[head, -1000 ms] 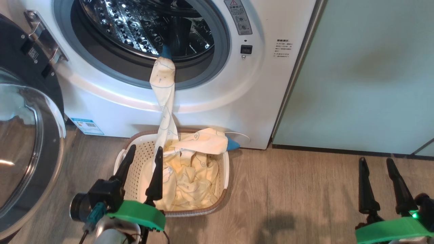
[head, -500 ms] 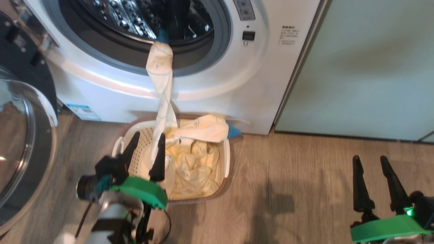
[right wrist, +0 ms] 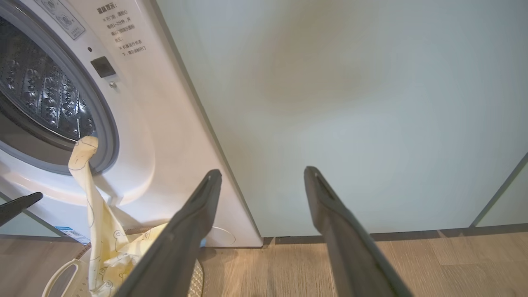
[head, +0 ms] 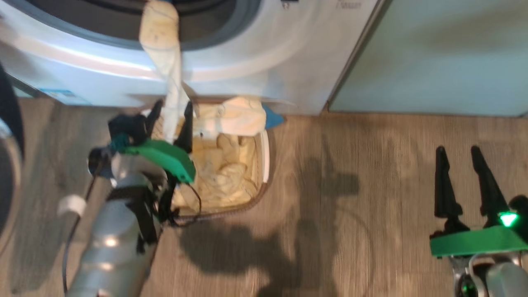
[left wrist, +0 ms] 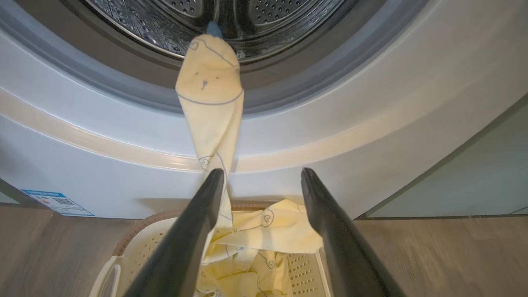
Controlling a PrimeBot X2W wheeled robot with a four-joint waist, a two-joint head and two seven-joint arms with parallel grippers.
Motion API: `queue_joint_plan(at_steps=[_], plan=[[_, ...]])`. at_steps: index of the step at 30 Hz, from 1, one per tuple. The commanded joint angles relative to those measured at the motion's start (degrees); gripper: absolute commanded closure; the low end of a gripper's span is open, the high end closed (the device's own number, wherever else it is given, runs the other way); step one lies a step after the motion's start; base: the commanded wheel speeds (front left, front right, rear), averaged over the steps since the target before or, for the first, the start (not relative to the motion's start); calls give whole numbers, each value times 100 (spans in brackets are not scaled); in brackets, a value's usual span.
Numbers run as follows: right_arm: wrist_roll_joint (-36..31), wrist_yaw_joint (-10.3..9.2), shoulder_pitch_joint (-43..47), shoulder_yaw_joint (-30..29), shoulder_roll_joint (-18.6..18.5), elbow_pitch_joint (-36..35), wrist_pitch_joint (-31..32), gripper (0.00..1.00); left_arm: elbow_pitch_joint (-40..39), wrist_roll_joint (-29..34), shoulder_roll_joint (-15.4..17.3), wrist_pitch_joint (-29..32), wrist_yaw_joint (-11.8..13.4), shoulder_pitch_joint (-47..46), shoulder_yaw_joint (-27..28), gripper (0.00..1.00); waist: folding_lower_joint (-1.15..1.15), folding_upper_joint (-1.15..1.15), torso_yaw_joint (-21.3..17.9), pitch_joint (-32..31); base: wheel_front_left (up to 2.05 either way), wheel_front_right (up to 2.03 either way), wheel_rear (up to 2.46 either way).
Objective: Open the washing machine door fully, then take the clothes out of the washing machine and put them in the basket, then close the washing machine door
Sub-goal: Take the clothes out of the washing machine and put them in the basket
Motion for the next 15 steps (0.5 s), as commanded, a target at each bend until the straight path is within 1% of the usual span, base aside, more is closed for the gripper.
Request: queue_joint_plan(at_steps=[1,8,15], plan=[[54,-16,-182,137,-62,-196,-31,0,67,-13,266,-50,-21,-292,230,0,-2,0,-171,349,0,0,0],[207,-16,-465,150,-62,-209,-31,0,979,-4,588,-73,-21,-1190,382,0,-2,0,-374,863,0,0,0],[312,-16,-629,172,-62,-189,-31,0,1397,103,779,-76,-2,-1677,447,0,-2,0,-501,1125,0,0,0]])
